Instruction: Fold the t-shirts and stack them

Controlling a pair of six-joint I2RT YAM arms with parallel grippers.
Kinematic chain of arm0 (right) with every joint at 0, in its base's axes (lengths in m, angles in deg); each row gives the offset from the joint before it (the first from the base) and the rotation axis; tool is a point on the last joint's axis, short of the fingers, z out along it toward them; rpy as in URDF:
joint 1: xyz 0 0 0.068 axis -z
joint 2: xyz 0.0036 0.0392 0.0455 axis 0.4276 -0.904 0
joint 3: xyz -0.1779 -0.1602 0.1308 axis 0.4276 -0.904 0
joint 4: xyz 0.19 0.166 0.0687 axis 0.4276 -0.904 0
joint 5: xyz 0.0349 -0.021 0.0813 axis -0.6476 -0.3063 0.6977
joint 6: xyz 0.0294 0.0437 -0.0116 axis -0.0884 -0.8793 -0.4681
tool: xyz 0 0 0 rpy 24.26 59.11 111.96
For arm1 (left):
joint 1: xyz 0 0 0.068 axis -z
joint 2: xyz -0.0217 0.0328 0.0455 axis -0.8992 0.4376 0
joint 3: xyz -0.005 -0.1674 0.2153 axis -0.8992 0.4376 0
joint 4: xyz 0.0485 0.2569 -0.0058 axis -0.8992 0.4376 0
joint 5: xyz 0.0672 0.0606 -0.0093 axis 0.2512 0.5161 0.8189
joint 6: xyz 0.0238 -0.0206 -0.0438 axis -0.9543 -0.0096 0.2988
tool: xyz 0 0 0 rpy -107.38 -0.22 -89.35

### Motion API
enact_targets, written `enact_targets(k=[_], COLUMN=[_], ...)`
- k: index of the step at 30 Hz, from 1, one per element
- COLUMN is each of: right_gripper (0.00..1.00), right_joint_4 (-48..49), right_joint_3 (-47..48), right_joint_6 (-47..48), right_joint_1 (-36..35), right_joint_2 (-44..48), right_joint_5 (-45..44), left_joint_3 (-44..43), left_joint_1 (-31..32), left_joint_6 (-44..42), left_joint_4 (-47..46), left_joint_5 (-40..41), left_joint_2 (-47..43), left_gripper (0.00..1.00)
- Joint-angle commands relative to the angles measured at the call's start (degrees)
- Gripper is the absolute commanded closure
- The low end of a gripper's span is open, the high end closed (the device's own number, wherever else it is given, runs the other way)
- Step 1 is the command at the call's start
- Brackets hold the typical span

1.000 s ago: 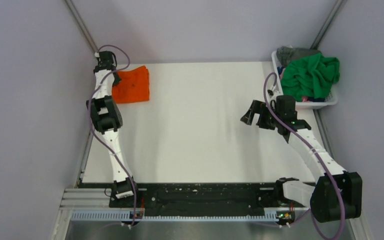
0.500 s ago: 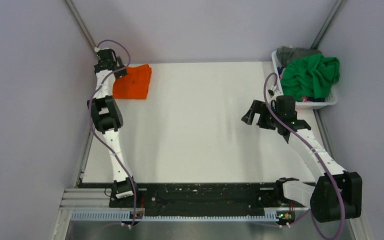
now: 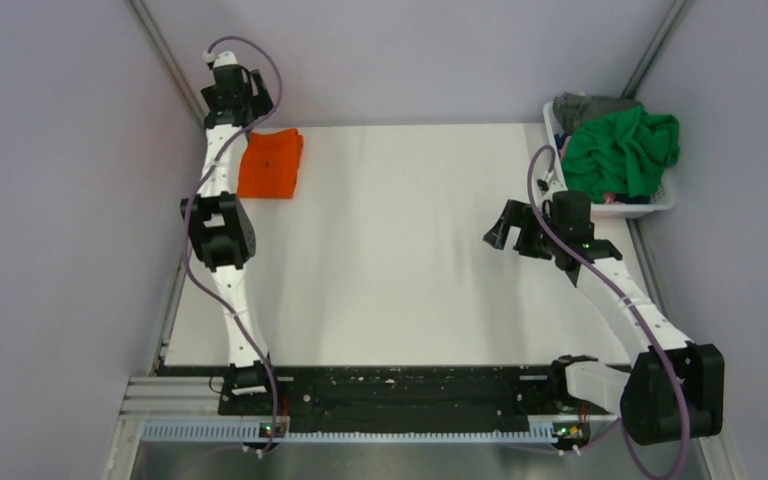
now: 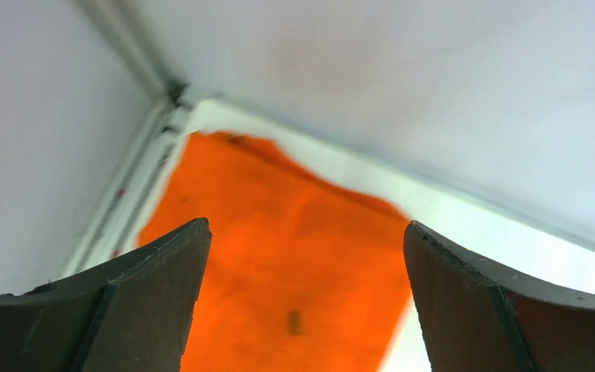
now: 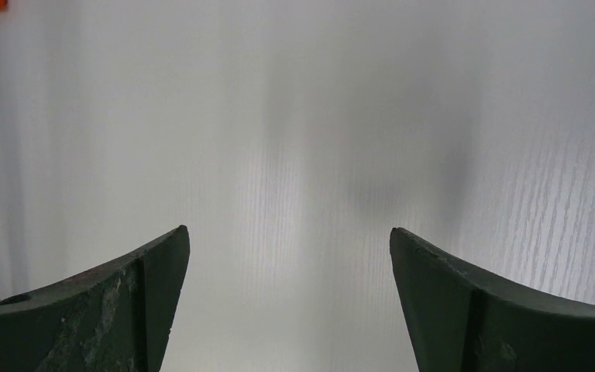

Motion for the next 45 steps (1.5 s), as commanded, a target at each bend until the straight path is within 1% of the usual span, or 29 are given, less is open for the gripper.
enact_targets(k=[1, 3, 5, 9, 15, 18, 22, 30, 34, 37, 42, 45], right_gripper=[0.01, 0.01, 0.01, 0.01, 0.01, 0.01, 0.01, 0.01, 0.01, 0.01, 0.01, 0.01], right_joint_4=[2.4, 2.4, 2.4, 2.2, 2.3, 2.6, 2.6, 2.6, 1.9, 1.7, 1.4, 0.8], right_joint_3=[-0.5, -0.6, -0.6, -0.9, -0.9, -1.1, -1.2, -1.3, -0.8, -0.6, -1.2, -2.4], right_joint_6=[-0.2, -0.2, -0.2, -0.2, -0.1, -0.1, -0.1, -0.2, 0.0, -0.2, -0.2, -0.5], right_joint_1=[0.2, 0.2, 0.3, 0.2, 0.3, 0.3, 0.2, 0.3, 0.2, 0.3, 0.3, 0.3], right_joint_2=[0.8, 0.8, 0.8, 1.2, 0.8, 0.0, -0.3, 0.0, 0.2, 1.5, 4.4, 6.4], right_joint_5=[-0.8, -1.1, -1.4, -1.9, -2.3, -1.8, -1.6, -1.4, -2.0, -2.0, -1.2, -1.1], left_joint_3=[0.6, 0.6, 0.2, -1.8, -1.9, -1.9, -1.8, -1.9, -3.1, -4.1, -1.2, 4.6], left_joint_1=[2.3, 1.9, 1.8, 1.8, 1.7, 1.7, 1.6, 1.5, 1.6, 2.1, 5.3, 8.8], left_joint_6=[3.5, 8.0, 11.7, 17.0, 24.2, 27.8, 30.0, 28.8, 29.8, 30.1, 26.2, 21.0], left_joint_4=[-6.7, -9.5, -12.8, -17.6, -23.5, -27.2, -29.0, -24.6, -23.3, -20.1, -15.8, -10.1], left_joint_5=[-10.3, -18.6, -23.6, -27.9, -33.1, -34.9, -35.2, -32.2, -33.8, -35.1, -34.5, -33.9], left_joint_2=[-1.9, 0.0, 2.5, 6.9, 11.7, 13.7, 15.7, 16.5, 14.5, 10.1, -1.2, -10.0], left_gripper=[0.01, 0.01, 0.01, 0.01, 0.01, 0.01, 0.01, 0.01, 0.01, 0.01, 0.01, 0.01])
